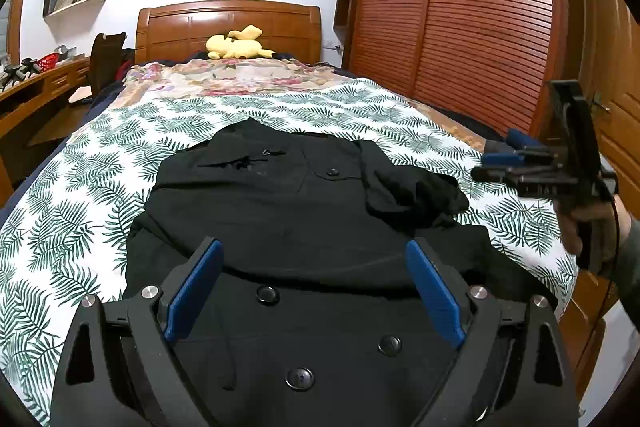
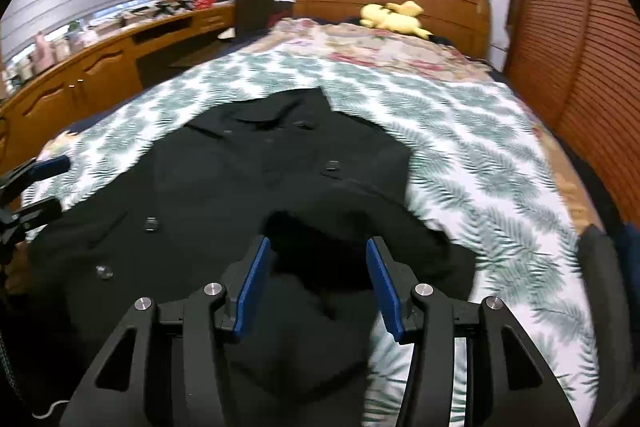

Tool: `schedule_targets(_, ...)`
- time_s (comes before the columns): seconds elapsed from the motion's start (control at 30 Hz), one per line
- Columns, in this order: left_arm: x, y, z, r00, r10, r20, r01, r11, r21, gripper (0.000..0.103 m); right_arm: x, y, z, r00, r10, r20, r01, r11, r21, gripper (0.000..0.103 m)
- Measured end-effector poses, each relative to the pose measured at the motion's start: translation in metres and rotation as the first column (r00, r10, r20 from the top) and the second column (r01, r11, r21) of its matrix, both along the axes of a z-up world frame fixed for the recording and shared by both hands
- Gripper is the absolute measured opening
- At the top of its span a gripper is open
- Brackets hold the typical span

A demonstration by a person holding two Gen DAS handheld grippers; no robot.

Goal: Fold large clothes
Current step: 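Carry the sleeve with the right gripper onto the coat body and open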

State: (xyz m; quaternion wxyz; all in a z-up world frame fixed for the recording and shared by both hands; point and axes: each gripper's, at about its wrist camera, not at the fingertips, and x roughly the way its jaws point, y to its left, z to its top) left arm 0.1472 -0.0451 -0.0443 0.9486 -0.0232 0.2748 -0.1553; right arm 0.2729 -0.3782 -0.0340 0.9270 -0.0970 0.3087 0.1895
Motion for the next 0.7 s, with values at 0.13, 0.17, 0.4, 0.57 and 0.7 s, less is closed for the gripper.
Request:
schedule_targets(0.13, 0.001, -0.001, 0.000, 1.000, -0.003, 0.000, 0.003, 1.000, 0.001, 0.093, 0.016, -0.021, -0.001, 0.997, -0.070, -0.011, 0.070, 0.997, -0.014, 0.052)
schedule_targets(0.17, 0.001, -0.001, 0.000, 1.000, -0.004, 0.000, 0.004, 1.000, 0.001, 0.093, 0.021, -0.027, -0.003, 0.996, -0.087, -0.020, 0.087, 0.996, -0.013, 0.052)
schedule_targets(0.4, 0.001, -0.006, -0.004, 1.000, -0.012, -0.010, 0.012, 1.000, 0.012, 0.093, 0.055, -0.040, -0.038, 0.979, -0.169, -0.112, 0.167, 0.986, -0.026, 0.052)
schedule_targets(0.57, 0.002, -0.009, -0.007, 1.000, -0.018, -0.018, 0.018, 1.000, 0.022, 0.093, 0.090, -0.051, -0.070, 0.957, -0.221, -0.187, 0.219, 0.975, -0.034, 0.052)
schedule_targets(0.7, 0.003, -0.011, -0.009, 1.000, -0.020, -0.023, 0.021, 0.999, 0.027, 0.093, 0.115, -0.056, -0.088, 0.940, -0.247, -0.236, 0.251, 0.968, -0.014, 0.052)
